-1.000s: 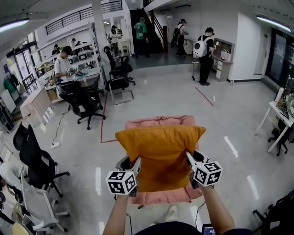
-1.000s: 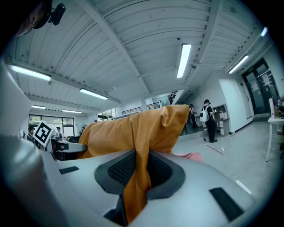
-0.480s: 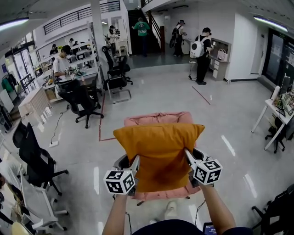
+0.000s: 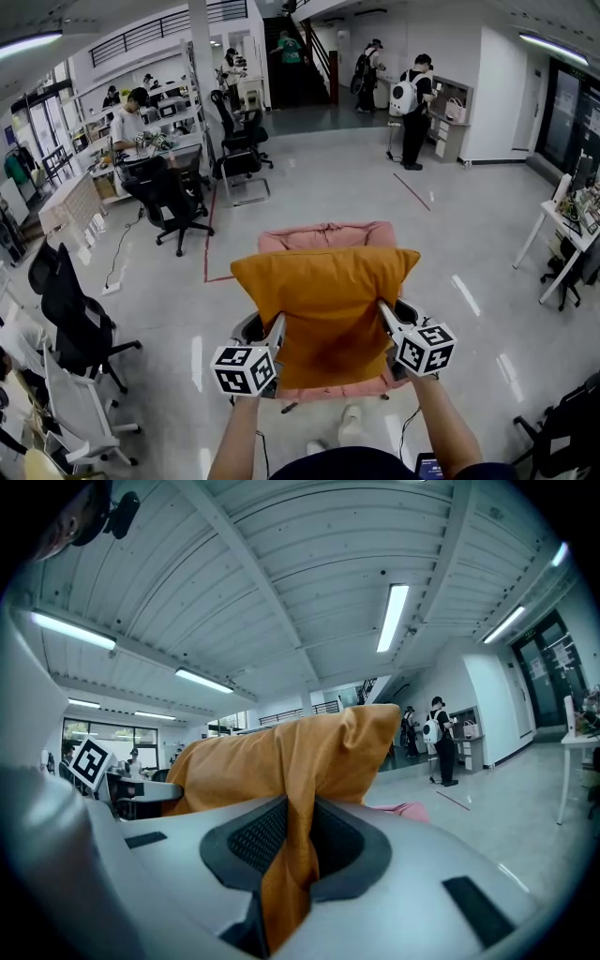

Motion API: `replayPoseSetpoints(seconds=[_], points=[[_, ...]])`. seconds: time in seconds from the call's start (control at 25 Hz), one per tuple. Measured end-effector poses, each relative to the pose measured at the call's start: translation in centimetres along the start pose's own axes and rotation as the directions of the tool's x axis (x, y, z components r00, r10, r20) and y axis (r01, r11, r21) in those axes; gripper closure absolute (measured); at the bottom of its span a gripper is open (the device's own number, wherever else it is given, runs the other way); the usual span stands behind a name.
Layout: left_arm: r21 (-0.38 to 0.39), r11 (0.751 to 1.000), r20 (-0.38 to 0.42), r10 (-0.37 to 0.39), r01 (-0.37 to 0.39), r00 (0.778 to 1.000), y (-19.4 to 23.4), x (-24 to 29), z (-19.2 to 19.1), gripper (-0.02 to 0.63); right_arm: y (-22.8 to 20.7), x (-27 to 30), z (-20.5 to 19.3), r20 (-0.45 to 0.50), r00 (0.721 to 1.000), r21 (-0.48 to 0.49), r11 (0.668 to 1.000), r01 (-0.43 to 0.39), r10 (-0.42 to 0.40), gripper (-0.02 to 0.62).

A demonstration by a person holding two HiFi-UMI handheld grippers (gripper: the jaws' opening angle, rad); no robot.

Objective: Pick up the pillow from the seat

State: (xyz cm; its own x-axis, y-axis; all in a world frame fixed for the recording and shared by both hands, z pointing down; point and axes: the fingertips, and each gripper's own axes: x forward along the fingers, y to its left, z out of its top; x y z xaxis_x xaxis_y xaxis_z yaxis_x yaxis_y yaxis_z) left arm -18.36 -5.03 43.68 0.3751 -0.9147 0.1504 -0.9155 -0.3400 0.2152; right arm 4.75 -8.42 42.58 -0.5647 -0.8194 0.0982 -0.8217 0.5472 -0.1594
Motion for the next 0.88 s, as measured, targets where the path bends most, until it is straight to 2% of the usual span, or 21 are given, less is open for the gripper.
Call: replayPoseSetpoints(seconds=[0.36, 0.88], points=[[-0.005, 1.0, 0.004, -0.007, 0.007, 1.0, 1.6, -2.2, -0.1, 0.466, 2.7, -0.1, -0.6, -0.002, 1.0, -0.004, 1.0, 0.008, -0.008, 0.517], [-0.017, 0.999, 0.048, -0.028, 0.029, 0.998, 1.5, -1.7, 1.8, 0.466, 2.6, 0.2, 1.3, 0.0, 1.0, -0.037, 0.999, 0.009, -0.009, 0.517]])
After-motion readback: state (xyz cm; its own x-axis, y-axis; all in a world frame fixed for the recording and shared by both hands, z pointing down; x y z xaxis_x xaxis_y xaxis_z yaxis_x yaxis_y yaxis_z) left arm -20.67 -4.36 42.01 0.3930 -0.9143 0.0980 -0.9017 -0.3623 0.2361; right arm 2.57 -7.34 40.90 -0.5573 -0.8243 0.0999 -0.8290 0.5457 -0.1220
